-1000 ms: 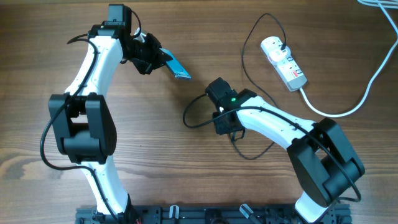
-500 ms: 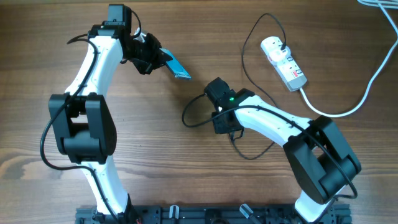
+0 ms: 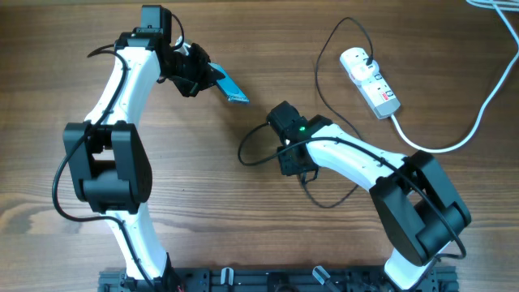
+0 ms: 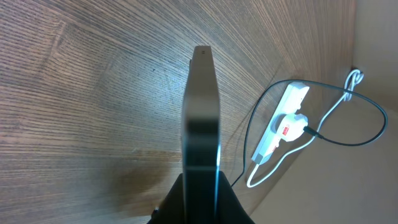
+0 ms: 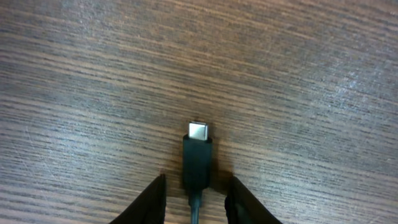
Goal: Plug charger to phone and switch on socket
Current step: 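Move the right gripper down and grasp the black USB-C cable end, then raise the cable plug toward the phone's bottom port with the right gripper, then push the USB-C plug into the phone port with the right gripper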
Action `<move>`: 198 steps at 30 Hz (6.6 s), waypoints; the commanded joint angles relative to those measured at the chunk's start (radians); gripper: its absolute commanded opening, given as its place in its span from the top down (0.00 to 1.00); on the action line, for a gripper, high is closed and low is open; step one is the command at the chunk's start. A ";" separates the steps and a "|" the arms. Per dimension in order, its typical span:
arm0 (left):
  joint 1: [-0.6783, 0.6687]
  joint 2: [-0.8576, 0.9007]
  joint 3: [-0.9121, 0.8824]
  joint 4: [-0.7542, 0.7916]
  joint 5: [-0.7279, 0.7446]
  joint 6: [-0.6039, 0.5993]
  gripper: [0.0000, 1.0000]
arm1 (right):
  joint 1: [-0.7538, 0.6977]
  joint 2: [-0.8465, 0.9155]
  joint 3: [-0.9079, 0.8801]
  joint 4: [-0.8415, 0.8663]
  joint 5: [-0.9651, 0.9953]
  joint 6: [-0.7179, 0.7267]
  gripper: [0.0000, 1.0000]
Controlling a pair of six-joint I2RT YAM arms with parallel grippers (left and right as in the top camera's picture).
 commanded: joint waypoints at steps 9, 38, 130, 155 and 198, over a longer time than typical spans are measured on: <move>0.005 -0.037 0.002 0.001 0.013 0.020 0.96 | 0.004 0.059 -0.019 -0.021 -0.001 0.023 0.86; -0.031 -0.037 0.002 0.345 0.847 0.410 0.96 | 0.004 -0.272 0.344 -0.207 -0.196 0.004 0.96; -0.100 -0.037 0.002 0.365 0.739 0.416 0.96 | -0.010 -0.245 0.343 -0.093 -0.171 0.076 0.95; -0.100 -0.037 0.002 0.365 0.740 0.386 0.96 | -0.009 -0.245 0.342 -0.104 -0.195 0.087 0.95; -0.105 -0.037 0.002 0.371 0.769 0.425 0.96 | -0.038 -0.245 0.398 -0.076 -0.118 0.048 0.95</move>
